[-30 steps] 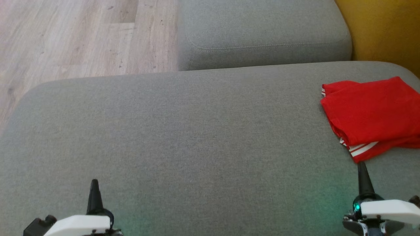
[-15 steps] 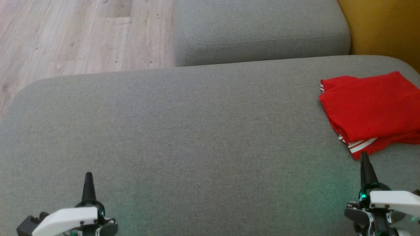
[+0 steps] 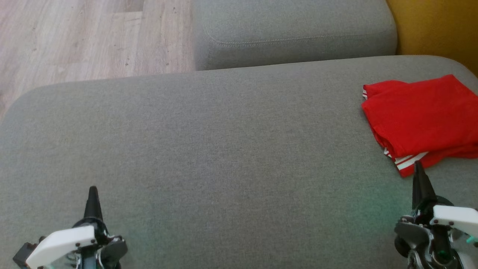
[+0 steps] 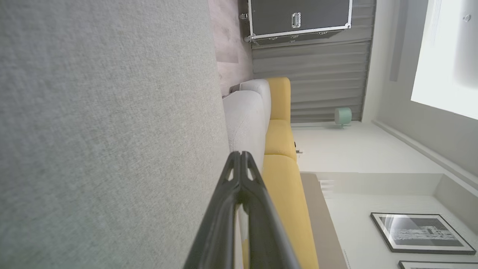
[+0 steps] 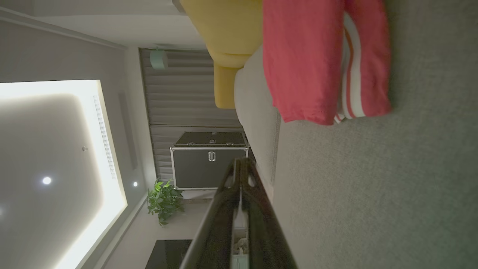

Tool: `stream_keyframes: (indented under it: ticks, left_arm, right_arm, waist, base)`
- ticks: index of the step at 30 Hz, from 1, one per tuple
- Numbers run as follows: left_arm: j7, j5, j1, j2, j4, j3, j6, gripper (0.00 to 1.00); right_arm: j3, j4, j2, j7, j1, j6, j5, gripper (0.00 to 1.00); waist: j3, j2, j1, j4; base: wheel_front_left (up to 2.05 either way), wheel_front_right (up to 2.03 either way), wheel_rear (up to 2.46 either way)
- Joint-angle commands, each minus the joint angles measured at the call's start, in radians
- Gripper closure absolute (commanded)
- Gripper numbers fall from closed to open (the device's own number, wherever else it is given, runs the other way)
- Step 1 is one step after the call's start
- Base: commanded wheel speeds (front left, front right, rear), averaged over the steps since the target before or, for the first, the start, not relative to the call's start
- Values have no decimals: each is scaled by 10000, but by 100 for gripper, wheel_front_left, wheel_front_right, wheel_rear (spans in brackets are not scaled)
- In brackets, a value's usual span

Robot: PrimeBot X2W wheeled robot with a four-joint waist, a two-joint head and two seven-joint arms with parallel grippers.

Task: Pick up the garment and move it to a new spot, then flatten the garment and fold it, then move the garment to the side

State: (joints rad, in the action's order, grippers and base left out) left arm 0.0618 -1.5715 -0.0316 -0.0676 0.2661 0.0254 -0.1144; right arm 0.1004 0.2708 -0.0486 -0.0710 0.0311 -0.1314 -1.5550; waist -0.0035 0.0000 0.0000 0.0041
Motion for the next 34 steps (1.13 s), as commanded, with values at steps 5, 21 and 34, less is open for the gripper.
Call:
stream_keyframes:
  ticks: [5, 21, 34]
  left_arm:
    - [212, -685, -733, -98, -226, 508, -163, 100]
    - [265, -629, -738, -51, -223, 574, -163, 100]
    - [306, -587, -742, -15, -220, 624, -163, 100]
  right_arm:
    - [-127, -276, -206, -212, 744, 7, -753, 100]
    - [-77, -273, -170, -252, 748, 7, -711, 100]
    - [-40, -271, -144, -282, 752, 7, -680, 100]
  waist:
    - [67, 0, 0, -41]
    - [67, 0, 0, -41]
    - [67, 0, 0, -41]
  base:
    - [0, 0, 0]
    - [0, 0, 0]
    - [0, 0, 0]
